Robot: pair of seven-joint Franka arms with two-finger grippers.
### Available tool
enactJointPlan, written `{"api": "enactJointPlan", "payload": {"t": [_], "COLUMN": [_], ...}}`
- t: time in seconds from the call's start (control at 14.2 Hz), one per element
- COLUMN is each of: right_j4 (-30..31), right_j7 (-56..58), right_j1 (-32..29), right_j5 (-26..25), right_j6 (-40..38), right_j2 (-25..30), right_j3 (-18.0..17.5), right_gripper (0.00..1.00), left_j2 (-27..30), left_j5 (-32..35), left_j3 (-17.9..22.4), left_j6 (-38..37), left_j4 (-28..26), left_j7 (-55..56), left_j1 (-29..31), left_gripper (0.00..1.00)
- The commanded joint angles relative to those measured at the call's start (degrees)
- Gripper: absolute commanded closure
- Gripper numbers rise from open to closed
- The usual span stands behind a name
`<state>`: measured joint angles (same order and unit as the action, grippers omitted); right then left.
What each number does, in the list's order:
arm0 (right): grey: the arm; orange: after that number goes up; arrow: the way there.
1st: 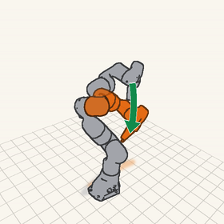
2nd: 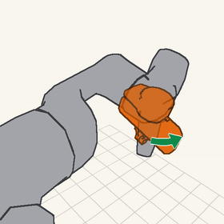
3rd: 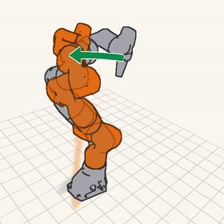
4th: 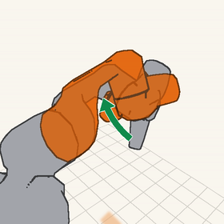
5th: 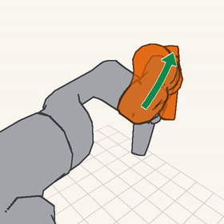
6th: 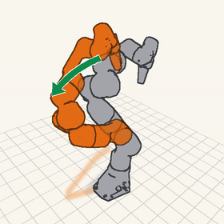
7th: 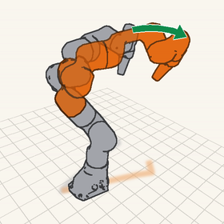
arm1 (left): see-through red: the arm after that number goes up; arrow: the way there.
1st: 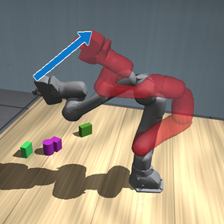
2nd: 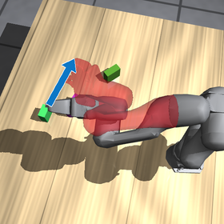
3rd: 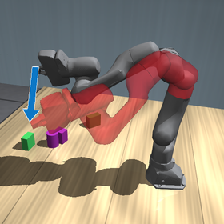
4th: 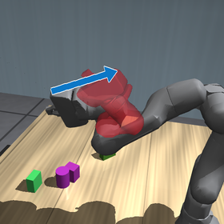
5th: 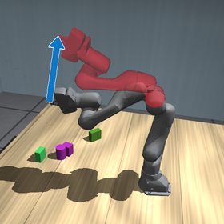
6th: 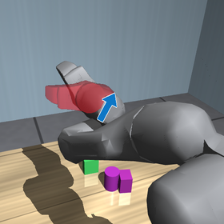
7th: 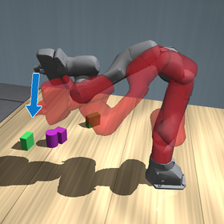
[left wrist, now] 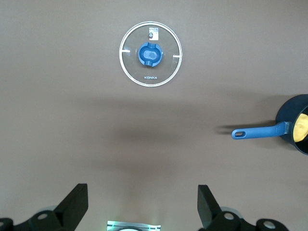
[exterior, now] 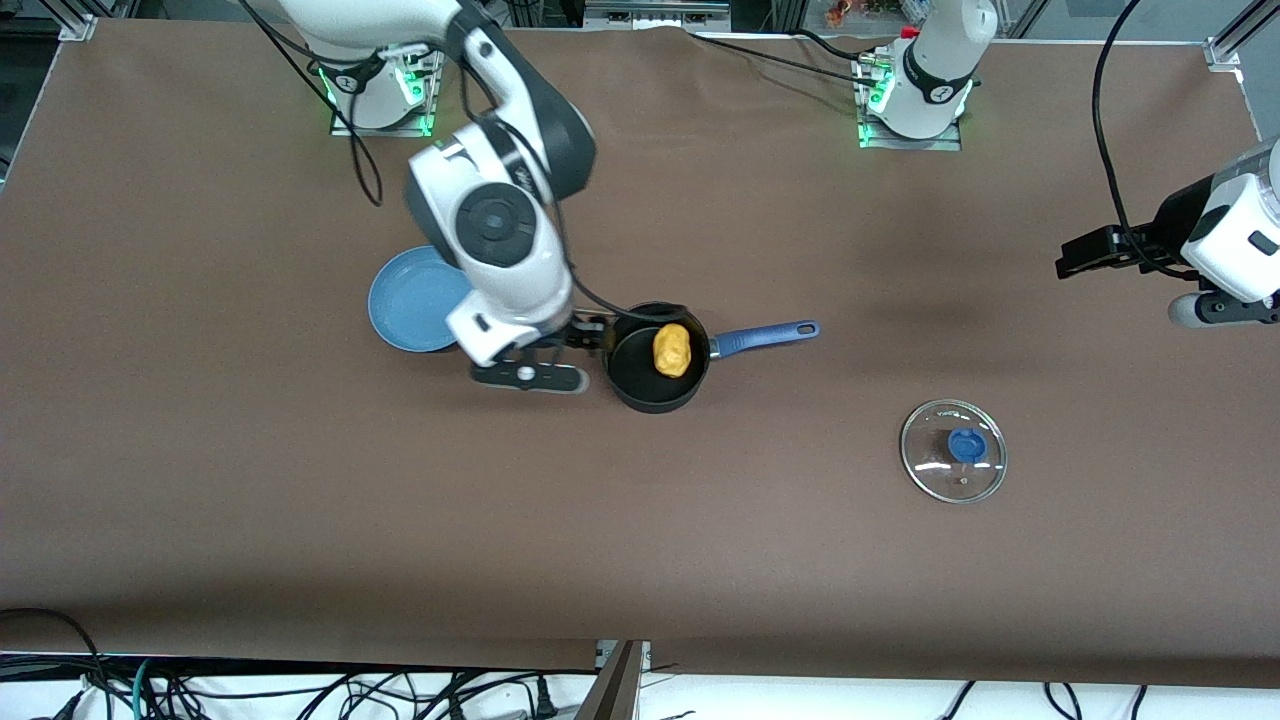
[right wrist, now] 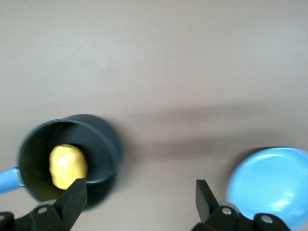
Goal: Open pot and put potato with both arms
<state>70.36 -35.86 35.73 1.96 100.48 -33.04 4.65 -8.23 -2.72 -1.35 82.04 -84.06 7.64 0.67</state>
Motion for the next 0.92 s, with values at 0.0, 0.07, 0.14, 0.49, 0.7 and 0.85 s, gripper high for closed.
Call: {"api": "enactJointPlan", "payload": {"t": [0.0, 0.07, 0.14, 0.49, 0.7, 0.85], "right_j4": [2.5, 3.2, 5.04, 28.03, 34.05, 31.87], "right_j7": [5.96, 6.68, 7.55, 21.41, 26.7, 27.69], "right_j1": [-0.13, -0.39, -1.18, -17.4, -28.59, -30.44], "right_j5": [0.85, 0.86, 0.86, 1.12, -1.41, -5.81], "right_j6": [-5.72, -6.95, -6.7, 1.11, -0.53, -6.06], "right_j2": [5.52, 7.09, 8.85, 27.81, 35.13, 36.11], "right_j3": [5.0, 5.45, 6.24, -0.4, -4.73, -6.92], "right_gripper": [0.0, 0.0, 0.0, 0.0, 0.0, 0.0], "left_j2": [1.11, 1.11, 1.11, 1.11, 1.11, 1.11], "left_j5": [-0.89, -0.88, -0.88, -0.97, -0.97, -1.06], "left_j3": [0.64, 0.64, 0.64, 0.64, 0.64, 0.56], "left_j6": [0.32, 0.32, 0.32, 0.32, 0.32, 0.32], "left_j4": [-0.84, -0.75, -0.84, -0.93, -0.93, -0.93], "left_j7": [-0.17, -0.08, 0.01, 0.01, -0.08, -0.25], "left_j1": [-0.5, -0.41, -0.41, -0.5, -0.32, -0.15], "left_gripper": [0.0, 0.0, 0.0, 0.0, 0.0, 0.0]}}
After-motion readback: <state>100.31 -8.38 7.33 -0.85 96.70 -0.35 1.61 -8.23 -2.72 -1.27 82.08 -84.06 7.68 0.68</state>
